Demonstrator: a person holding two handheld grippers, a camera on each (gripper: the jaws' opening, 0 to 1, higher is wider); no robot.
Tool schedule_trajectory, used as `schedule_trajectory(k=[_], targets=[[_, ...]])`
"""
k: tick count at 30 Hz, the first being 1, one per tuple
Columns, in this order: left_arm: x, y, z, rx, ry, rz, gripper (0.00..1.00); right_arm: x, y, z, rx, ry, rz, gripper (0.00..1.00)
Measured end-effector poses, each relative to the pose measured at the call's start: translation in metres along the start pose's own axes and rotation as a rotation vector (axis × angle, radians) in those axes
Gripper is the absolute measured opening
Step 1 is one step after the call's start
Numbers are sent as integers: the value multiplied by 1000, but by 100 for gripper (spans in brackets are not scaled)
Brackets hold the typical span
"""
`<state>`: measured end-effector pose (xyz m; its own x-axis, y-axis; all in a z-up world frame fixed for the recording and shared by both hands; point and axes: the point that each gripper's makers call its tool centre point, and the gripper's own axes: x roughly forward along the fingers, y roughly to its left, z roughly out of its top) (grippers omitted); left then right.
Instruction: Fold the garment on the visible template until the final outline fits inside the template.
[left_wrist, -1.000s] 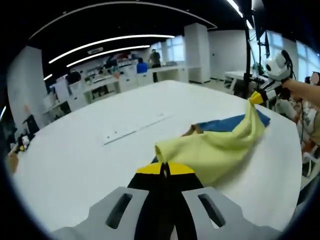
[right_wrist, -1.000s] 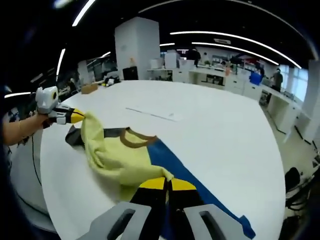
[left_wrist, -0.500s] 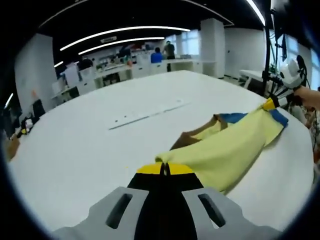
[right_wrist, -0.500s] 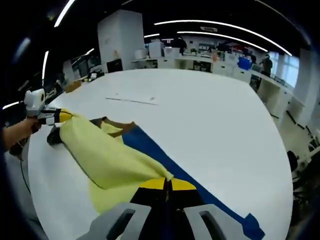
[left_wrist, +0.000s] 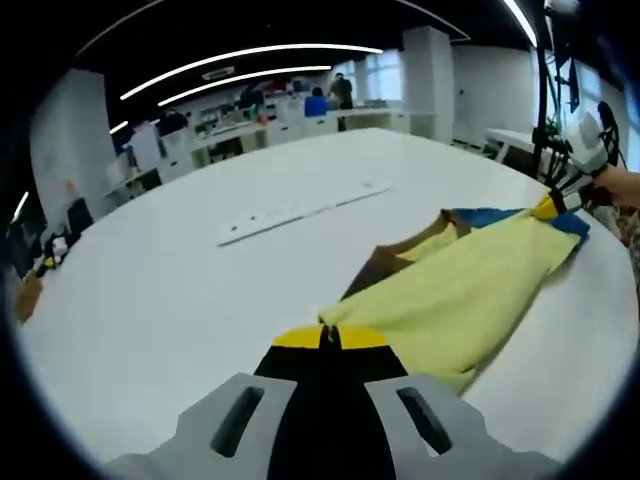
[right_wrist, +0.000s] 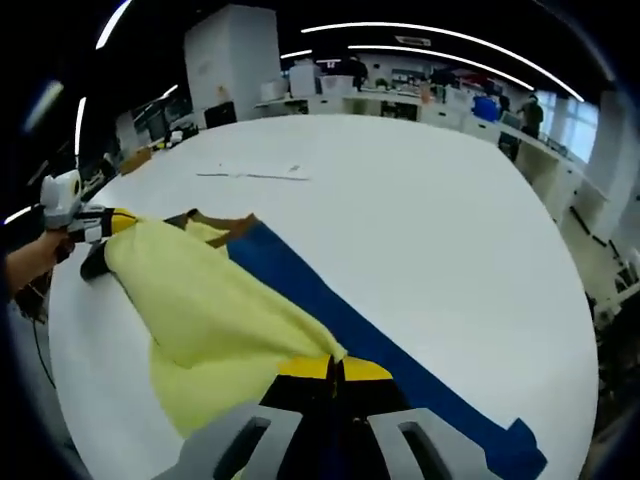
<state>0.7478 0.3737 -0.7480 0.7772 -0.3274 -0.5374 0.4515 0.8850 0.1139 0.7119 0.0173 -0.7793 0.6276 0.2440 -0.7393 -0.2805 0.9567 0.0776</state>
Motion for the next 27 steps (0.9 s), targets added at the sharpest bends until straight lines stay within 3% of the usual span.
schedule_trajectory(k=[3, 5, 7, 16, 27], targets=[[-4, 1, 7, -11, -33, -10, 6, -4, 3, 3, 12, -13, 11, 0], [-11, -2, 12, -41, -57, -30, 12, -8, 8, 7, 27, -27, 25, 8], [-16, -1, 14, -20, -68, -34, 14, -13, 12, 9, 34, -35, 35, 18], [-42, -12, 16, 6, -101, -89, 29, -35, 33, 4, 53, -22, 100, 39], [-66, -30, -5, 45, -85, -129, 29, -53, 50, -13, 60, 11, 140, 44]])
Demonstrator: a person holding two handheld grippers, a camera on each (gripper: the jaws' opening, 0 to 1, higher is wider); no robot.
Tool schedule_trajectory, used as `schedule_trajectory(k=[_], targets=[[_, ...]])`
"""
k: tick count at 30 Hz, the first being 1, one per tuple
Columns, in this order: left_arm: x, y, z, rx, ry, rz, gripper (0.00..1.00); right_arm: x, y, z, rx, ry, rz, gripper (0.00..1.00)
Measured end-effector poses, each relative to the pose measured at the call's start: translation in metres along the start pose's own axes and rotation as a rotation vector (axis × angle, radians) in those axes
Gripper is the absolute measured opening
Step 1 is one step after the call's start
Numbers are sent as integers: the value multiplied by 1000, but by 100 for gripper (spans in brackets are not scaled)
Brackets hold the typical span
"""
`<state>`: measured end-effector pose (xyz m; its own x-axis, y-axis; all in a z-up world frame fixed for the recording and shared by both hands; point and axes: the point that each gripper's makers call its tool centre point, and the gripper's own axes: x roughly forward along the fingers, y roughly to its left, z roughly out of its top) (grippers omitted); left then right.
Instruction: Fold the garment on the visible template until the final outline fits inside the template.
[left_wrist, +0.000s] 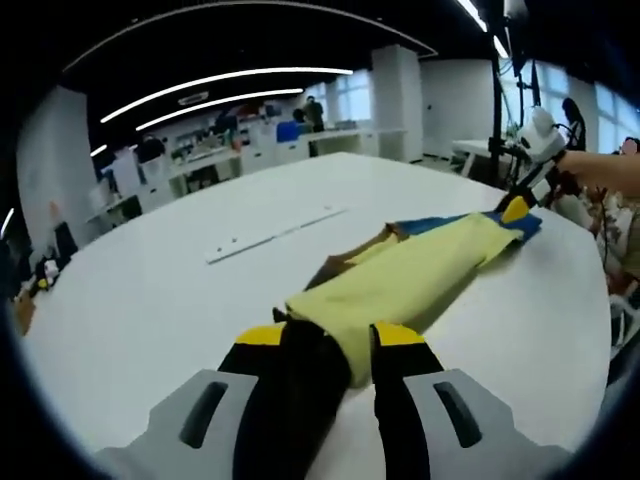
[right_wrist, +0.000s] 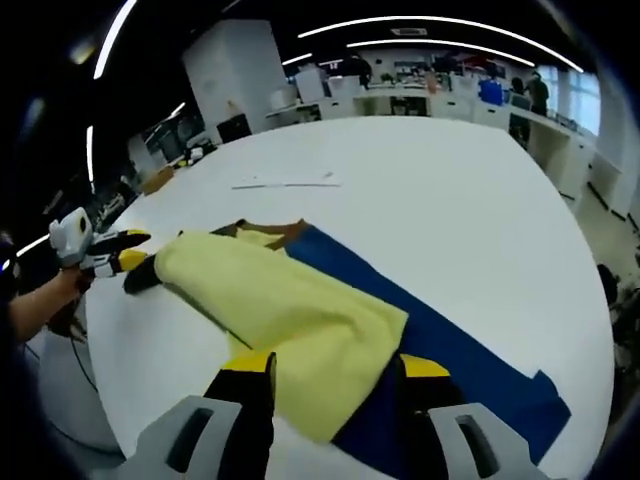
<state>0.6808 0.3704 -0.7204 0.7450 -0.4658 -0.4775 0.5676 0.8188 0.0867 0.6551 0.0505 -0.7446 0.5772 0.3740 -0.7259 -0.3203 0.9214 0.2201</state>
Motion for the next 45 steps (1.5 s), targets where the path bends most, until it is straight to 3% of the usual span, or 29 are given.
schedule_trajectory(k=[13, 20, 22, 25, 34, 41, 45], targets=[[-8, -17, -26, -4, 21, -12, 22, -3, 5, -17, 72, -7, -16, 40], [4, -19, -42, -31, 61, -8, 18, -5, 1, -27, 108, 4, -53, 32], [7, -17, -51, -31, 99, 1, 18, -4, 1, -30, 124, 12, -54, 29], [11, -17, -52, -44, 100, -2, 16, -1, -3, -34, 159, 15, -53, 27], [18, -18, -48, -67, 90, -4, 13, -6, 13, -41, 199, 13, -49, 17], [19, -12, -48, -100, 88, 16, 1, 0, 4, -38, 215, 6, -51, 0], [17, -13, -48, -108, 87, 11, 1, 1, -5, -31, 218, -9, -50, 0]])
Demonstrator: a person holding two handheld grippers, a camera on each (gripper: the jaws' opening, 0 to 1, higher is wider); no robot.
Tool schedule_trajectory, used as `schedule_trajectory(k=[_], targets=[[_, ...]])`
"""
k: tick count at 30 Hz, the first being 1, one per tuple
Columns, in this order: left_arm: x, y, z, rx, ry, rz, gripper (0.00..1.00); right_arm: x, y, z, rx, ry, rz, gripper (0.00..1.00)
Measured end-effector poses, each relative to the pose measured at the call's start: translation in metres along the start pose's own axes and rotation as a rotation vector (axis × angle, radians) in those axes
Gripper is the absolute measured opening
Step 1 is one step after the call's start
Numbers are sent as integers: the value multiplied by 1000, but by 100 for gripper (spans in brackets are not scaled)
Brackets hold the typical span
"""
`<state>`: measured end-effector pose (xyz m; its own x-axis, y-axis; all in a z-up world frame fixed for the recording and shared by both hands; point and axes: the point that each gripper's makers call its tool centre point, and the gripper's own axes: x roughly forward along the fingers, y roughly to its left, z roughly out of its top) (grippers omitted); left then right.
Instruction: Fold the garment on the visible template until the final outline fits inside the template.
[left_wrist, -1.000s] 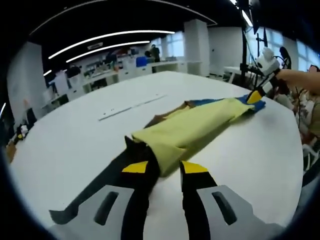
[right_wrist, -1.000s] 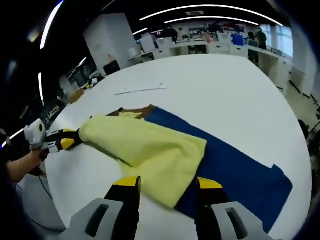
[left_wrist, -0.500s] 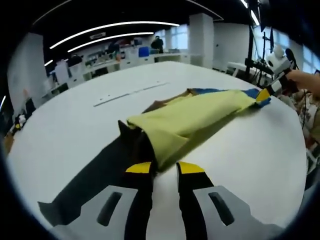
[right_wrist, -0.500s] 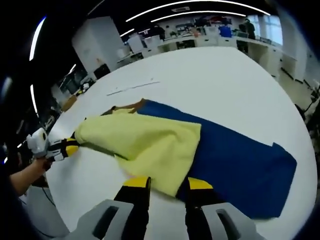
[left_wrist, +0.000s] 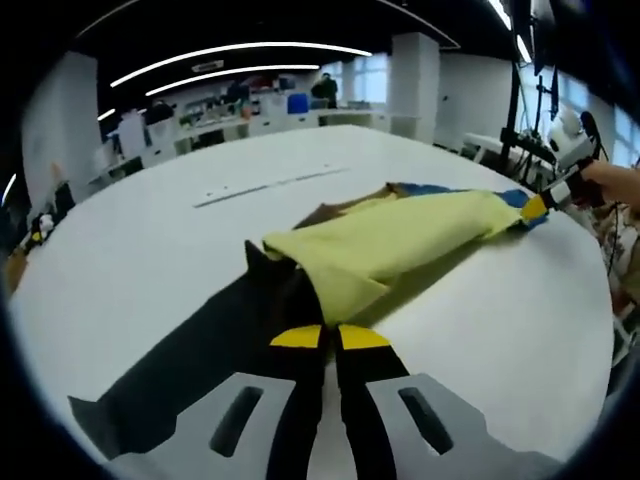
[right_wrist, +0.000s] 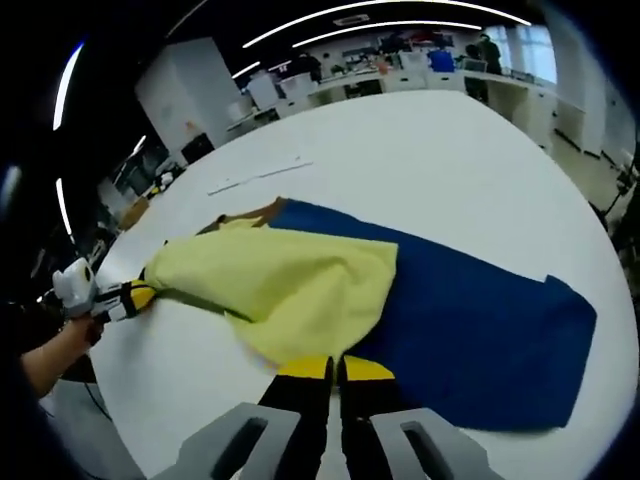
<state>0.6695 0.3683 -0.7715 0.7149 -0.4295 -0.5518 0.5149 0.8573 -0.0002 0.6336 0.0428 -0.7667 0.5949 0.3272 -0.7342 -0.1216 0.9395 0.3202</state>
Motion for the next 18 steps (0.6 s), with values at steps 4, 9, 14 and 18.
schedule_trajectory(k=[4, 9, 14, 18], targets=[[-6, -4, 5, -12, -12, -8, 1, -2, -1, 7, -8, -16, 13, 0], [-17, -11, 17, -58, -54, -49, 1, -16, 9, 13, -18, -54, 32, 0], [-32, -10, 33, -60, -92, -54, 1, -34, 29, 20, -87, -103, 73, 0], [-47, -12, 44, -57, -103, -59, 1, -43, 36, 23, -130, -109, 98, 0]])
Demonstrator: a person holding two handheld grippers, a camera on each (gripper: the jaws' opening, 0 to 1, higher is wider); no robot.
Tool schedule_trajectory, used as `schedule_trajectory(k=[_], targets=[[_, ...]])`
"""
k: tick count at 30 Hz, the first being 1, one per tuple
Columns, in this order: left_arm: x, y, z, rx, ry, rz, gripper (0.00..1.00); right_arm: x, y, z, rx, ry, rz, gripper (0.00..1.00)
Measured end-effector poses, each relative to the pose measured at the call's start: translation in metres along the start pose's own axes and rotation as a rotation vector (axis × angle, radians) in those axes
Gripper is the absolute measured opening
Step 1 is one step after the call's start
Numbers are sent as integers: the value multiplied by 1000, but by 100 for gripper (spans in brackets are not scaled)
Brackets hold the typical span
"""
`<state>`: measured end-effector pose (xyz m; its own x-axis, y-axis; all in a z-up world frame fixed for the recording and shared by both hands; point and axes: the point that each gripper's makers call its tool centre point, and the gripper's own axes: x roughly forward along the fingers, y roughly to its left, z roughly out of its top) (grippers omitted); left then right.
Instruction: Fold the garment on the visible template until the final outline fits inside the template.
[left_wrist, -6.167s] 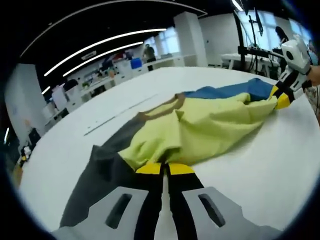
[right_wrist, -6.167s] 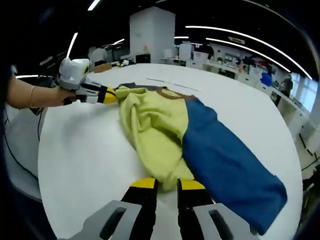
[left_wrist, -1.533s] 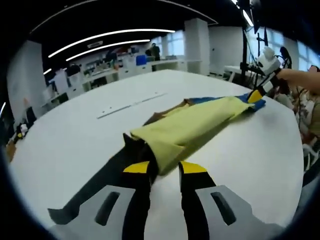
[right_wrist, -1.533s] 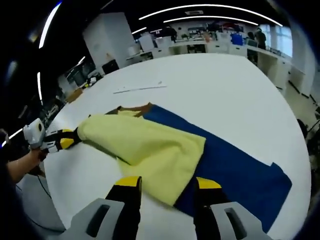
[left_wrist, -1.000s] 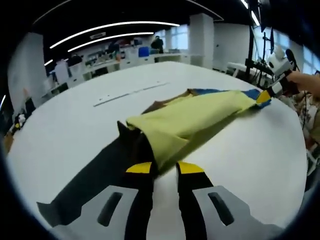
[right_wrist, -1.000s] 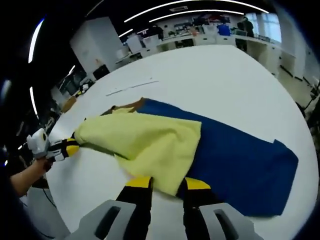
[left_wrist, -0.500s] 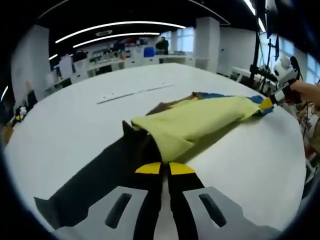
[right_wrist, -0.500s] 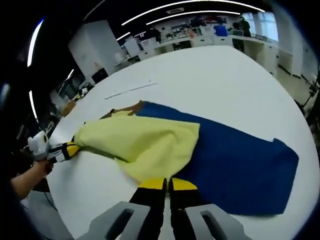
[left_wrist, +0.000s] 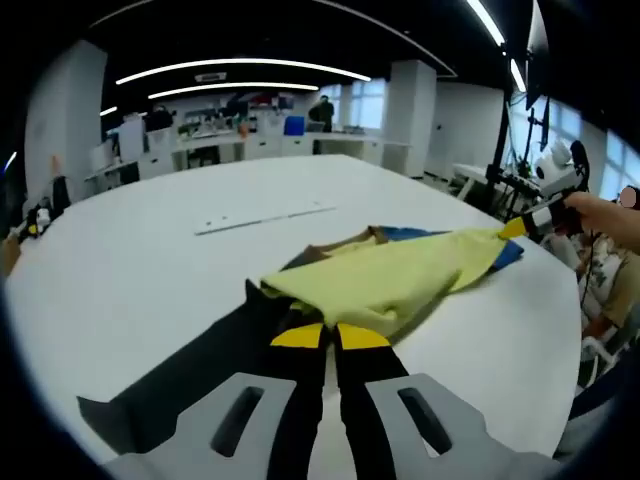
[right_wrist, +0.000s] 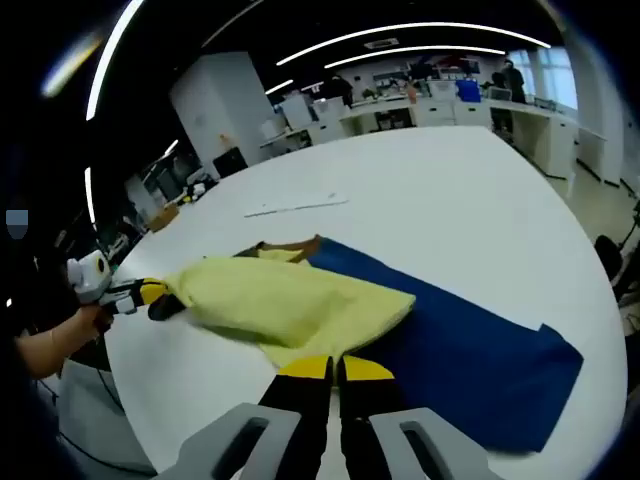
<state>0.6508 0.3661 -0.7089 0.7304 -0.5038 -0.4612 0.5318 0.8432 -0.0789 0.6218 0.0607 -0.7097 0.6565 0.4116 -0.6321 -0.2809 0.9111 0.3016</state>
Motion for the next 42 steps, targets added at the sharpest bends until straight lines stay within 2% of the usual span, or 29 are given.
schedule_trajectory(k=[3, 14, 21, 34, 38, 42], targets=[[-11, -3, 6, 30, -4, -2, 1, -6, 5, 2, -29, 3, 11, 0], [-49, -19, 22, 28, -45, -27, 1, -33, 23, 18, -83, -43, 48, 0], [-72, -25, 21, 28, -33, -27, 1, -54, 38, 26, -128, -75, 76, 0], [-116, -43, -1, 1, -22, -31, 0, -80, 59, -4, -162, -34, 129, 0], [-127, -47, -11, -7, -10, -35, 0, -83, 59, -13, -154, -22, 128, 0], [-138, -52, -29, 1, 28, -37, 0, -86, 64, -28, -151, 1, 123, 0]])
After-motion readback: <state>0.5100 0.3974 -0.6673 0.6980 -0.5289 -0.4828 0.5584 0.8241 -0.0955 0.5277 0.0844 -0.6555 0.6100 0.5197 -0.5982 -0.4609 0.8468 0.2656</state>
